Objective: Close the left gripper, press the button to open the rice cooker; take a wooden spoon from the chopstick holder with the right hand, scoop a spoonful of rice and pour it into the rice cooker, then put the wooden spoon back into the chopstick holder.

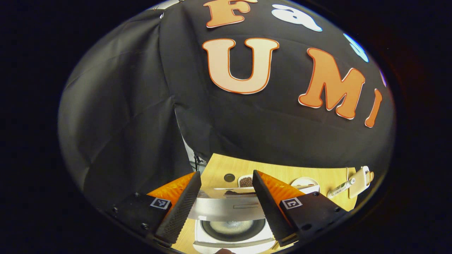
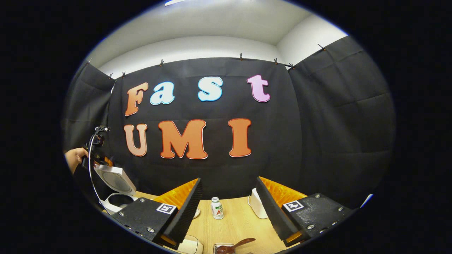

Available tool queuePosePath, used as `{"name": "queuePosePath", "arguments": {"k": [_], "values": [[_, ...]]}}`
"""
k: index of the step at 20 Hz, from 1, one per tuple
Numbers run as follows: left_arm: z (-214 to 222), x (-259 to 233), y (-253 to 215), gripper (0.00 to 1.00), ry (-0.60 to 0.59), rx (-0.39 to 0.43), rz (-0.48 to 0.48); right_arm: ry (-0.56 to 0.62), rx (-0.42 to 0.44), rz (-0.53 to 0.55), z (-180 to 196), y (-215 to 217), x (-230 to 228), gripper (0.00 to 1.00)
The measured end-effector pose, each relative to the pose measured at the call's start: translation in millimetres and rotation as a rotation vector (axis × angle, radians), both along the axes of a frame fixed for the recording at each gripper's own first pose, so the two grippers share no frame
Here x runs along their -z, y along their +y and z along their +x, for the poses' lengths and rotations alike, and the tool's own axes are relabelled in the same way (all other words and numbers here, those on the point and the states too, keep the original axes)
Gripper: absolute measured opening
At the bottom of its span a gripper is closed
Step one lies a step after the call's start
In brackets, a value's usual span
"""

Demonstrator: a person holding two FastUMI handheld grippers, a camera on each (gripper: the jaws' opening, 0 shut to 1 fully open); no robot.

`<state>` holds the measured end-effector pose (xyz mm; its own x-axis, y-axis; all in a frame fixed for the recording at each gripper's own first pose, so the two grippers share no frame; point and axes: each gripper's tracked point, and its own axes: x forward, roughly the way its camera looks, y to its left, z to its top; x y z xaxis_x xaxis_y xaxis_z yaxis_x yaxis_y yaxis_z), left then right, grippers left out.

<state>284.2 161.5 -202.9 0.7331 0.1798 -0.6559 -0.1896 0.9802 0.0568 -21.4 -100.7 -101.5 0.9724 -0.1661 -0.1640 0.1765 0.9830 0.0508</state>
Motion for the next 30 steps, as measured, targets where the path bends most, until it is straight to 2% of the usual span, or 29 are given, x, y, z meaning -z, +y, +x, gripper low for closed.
{"name": "queuePosePath", "arguments": {"k": [5,12,19,20,26,30], "values": [[-54.2,46.7,-3.9,0.99,0.187,-0.043,-0.097,-0.016,-0.058,0.021,8.9,11.9,-0.9,0.94],[-108.7,107.4,-9.8,0.99,0.288,-0.042,-0.071,-0.015,-0.133,0.037,15.0,30.3,3.8,0.94],[-152.9,164.8,-18.9,0.99,0.364,-0.11,-0.096,0.001,-0.208,0.018,20.8,56.8,14.4,0.94],[-147.6,159.0,-19.4,0.99,0.314,-0.101,-0.078,0.004,-0.222,0.017,23.6,62.8,16.1,0.94],[-152.4,160.9,-18.5,1.0,0.299,-0.131,-0.082,0.01,-0.313,0.027,38.0,99.1,20.4,0.94],[-146.8,151.1,-27.6,1.0,0.236,-0.116,-0.126,-0.007,-0.346,0.017,49.1,112.6,16.9,0.94]]}}
